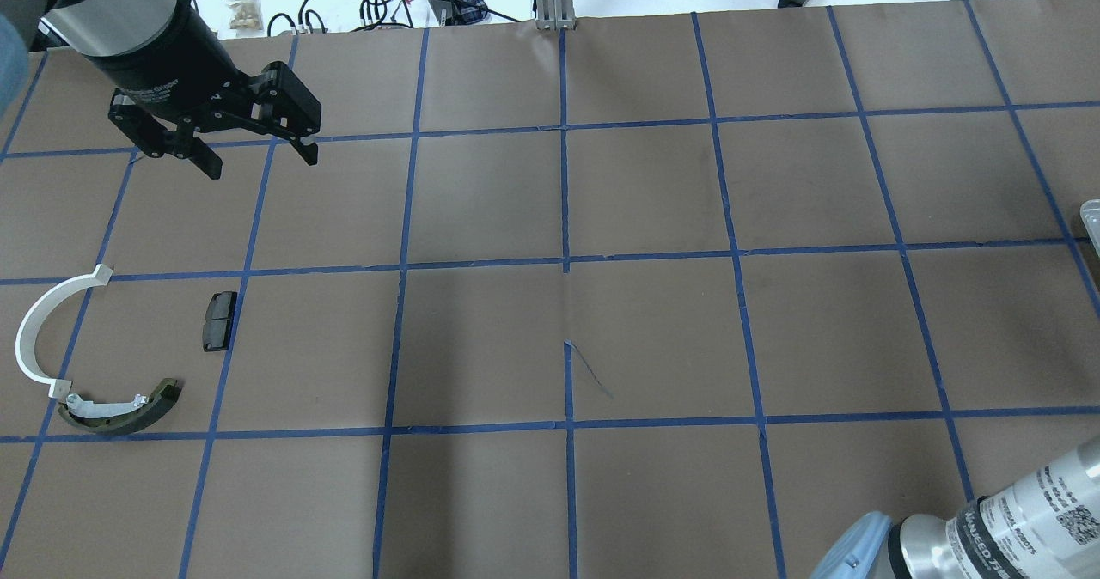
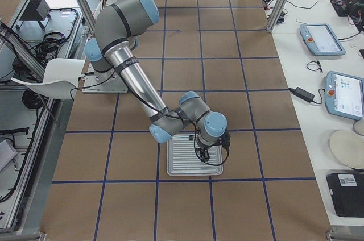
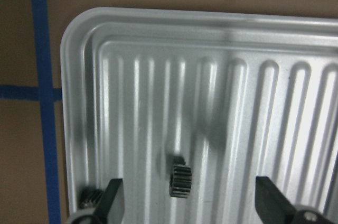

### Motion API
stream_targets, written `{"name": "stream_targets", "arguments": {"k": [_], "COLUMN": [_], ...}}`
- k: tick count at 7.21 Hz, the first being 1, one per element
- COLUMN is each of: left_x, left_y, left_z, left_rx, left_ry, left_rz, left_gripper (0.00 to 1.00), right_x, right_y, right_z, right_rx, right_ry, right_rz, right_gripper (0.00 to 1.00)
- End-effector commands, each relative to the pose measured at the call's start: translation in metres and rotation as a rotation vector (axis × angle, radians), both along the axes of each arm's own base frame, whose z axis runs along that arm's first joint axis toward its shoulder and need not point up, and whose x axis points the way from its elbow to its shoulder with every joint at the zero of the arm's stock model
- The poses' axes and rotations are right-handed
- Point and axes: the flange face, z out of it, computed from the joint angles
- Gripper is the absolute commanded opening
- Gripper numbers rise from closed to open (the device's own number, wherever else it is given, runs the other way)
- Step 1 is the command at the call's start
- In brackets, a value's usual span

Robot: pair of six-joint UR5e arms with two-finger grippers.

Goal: Place bearing gear from tray to pile

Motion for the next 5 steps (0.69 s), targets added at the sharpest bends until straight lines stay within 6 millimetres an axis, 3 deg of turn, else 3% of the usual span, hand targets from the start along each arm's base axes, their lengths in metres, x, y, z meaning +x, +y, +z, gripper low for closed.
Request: {"name": "stream_targets", "arguments": {"k": [1, 2, 3, 4, 5], "left_x": [0.0, 0.0, 0.0, 0.0, 0.0], "left_y": [0.0, 0.0, 0.0, 0.0, 0.0], "left_z": [-0.0003, -0.0003, -0.0003, -0.0003, -0.0003], "left_rx": [0.001, 0.001, 0.001, 0.001, 0.001], "left_ry": [0.0, 0.0, 0.0, 0.0, 0.0], "left_rz": [0.0, 0.0, 0.0, 0.0, 0.0], "left_gripper": [1.0, 1.0, 1.0, 1.0, 1.0], "right_x": [0.0002, -0.0014, -0.0028, -0.0028, -0.003], "right_y": [0.0, -0.0012, -0.0022, -0.0022, -0.0016], "right_z": [-0.0076, -0.0165, -0.0175, -0.0175, -0.0145], "right_rx": [0.006, 0.008, 0.0, -0.001, 0.002], "right_ry": [-0.01, -0.012, 0.001, 0.002, 0.008], "right_rz": [-0.002, -0.006, -0.011, -0.011, -0.012], "right_gripper": [0.77, 0.74, 0.63, 0.46, 0.17]}}
